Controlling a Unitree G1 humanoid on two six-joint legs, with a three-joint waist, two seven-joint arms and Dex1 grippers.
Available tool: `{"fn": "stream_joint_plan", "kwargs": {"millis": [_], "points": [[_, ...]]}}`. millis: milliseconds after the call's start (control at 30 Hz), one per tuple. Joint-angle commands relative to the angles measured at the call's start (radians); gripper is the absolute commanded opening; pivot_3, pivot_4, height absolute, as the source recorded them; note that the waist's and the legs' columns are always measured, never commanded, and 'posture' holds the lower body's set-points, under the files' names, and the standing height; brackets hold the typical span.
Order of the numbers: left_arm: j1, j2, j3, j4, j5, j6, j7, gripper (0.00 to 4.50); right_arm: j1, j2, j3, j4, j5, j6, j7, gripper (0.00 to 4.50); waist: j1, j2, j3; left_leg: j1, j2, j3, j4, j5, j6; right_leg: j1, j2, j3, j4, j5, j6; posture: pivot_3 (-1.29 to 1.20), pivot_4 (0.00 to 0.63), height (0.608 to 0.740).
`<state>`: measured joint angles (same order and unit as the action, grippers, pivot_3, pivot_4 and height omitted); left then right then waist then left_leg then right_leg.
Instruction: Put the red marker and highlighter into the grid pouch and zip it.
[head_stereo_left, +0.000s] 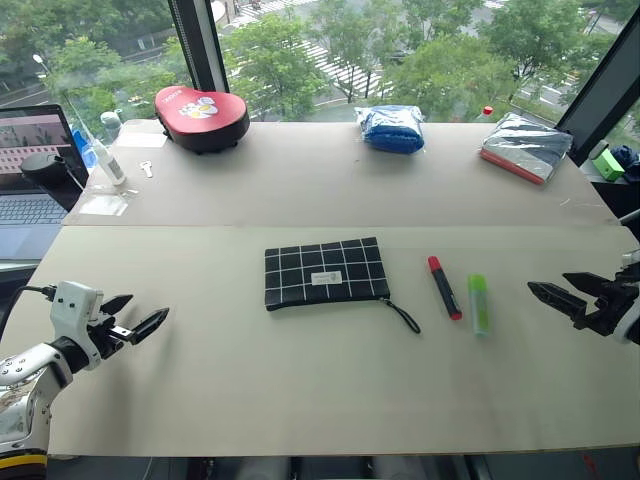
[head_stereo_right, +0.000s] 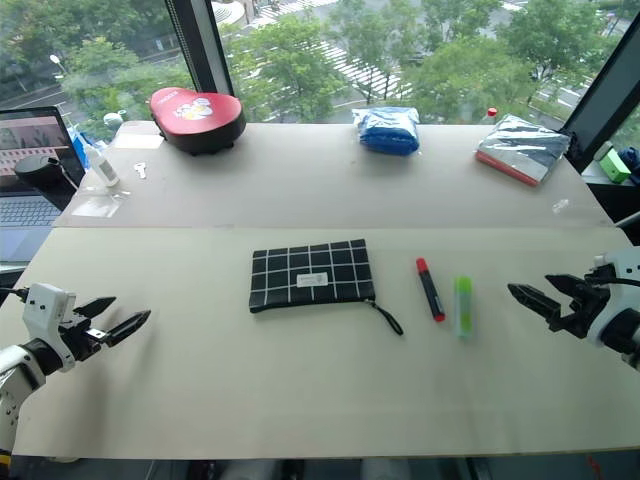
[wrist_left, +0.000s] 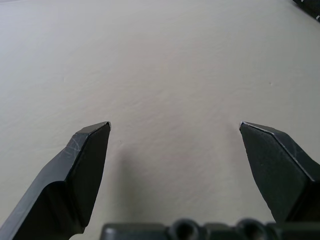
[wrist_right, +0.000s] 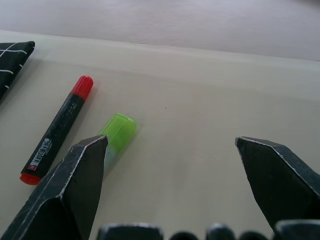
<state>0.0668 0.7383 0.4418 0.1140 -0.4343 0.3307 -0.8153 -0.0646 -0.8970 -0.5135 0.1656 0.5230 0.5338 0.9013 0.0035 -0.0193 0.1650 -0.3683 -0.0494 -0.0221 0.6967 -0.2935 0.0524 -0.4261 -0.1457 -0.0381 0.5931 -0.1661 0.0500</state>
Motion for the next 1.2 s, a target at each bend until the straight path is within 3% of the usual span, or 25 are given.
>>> {"fn": "stream_joint_plan", "kwargs": {"millis": [33,133,300,400,567,767,933,1200], "points": [[-0.031,0.0,0.016,-0.026,-0.02,-0.006,0.004,4.46,-0.009,-0.006,-0.015,-0.03,0.007,0.003,-0.006,4.5,0.0,0.0,0.0,0.0,0.0,0.0,0.0,0.0,0.0,0.0,0.0,0.0,0.0,0.0,0.0,0.0,0.15,0.74],[-0.04,0.01,-0.005,-0.01,-0.013,-0.067,-0.069,4.46,-0.015,-0.005,-0.004,-0.029,0.006,0.006,-0.007,4.5,0.002,0.0,0.0,0.0,0.0,0.0,0.0,0.0,0.0,0.0,0.0,0.0,0.0,0.0,0.0,0.0,0.15,0.74],[-0.035,0.074,-0.065,0.068,0.021,-0.287,-0.344,4.46,-0.021,0.001,-0.003,-0.034,0.018,0.01,-0.013,4.5,0.003,0.0,0.0,0.0,0.0,0.001,0.0,0.0,0.0,0.0,0.0,0.0,0.0,0.0,0.0,0.0,0.15,0.74],[-0.103,0.086,-0.085,0.155,0.093,-0.478,-0.346,4.5,-0.034,0.011,-0.013,-0.045,0.048,0.024,-0.014,3.85,0.005,0.0,0.0,0.0,0.0,0.001,0.0,0.0,0.0,-0.001,0.0,0.0,0.0,0.0,-0.001,0.0,0.15,0.74],[-0.247,0.12,-0.137,0.361,0.24,-0.861,-0.33,4.5,-0.055,0.026,-0.012,-0.095,0.089,0.062,-0.018,2.08,0.009,0.0,0.0,0.0,0.0,0.001,0.0,0.0,0.0,0.0,0.0,0.0,0.0,0.0,-0.001,0.0,0.15,0.74],[-0.351,0.11,-0.195,0.465,0.264,-1.048,-0.331,4.5,-0.058,0.034,0.008,-0.167,0.116,0.083,-0.019,0.06,0.008,0.0,0.0,-0.001,-0.001,0.001,-0.001,-0.001,0.001,-0.002,-0.001,0.0,0.0,0.0,-0.001,0.0,0.15,0.74],[-0.386,0.093,-0.255,0.484,0.26,-1.087,-0.35,4.5,-0.14,0.104,0.137,-0.328,0.175,0.161,-0.049,0.06,0.0,0.0,0.0,-0.001,-0.001,0.001,-0.001,-0.001,0.001,-0.003,-0.001,0.0,0.0,0.0,0.0,0.0,0.15,0.74],[-0.436,0.063,-0.33,0.517,0.26,-1.108,-0.378,4.5,-0.299,0.251,0.542,-0.414,0.003,0.139,-0.085,0.06,-0.006,0.0,0.0,-0.002,-0.001,0.0,0.0,0.0,0.0,-0.004,0.0,-0.001,0.001,0.0,0.0,0.0,0.15,0.74]]}}
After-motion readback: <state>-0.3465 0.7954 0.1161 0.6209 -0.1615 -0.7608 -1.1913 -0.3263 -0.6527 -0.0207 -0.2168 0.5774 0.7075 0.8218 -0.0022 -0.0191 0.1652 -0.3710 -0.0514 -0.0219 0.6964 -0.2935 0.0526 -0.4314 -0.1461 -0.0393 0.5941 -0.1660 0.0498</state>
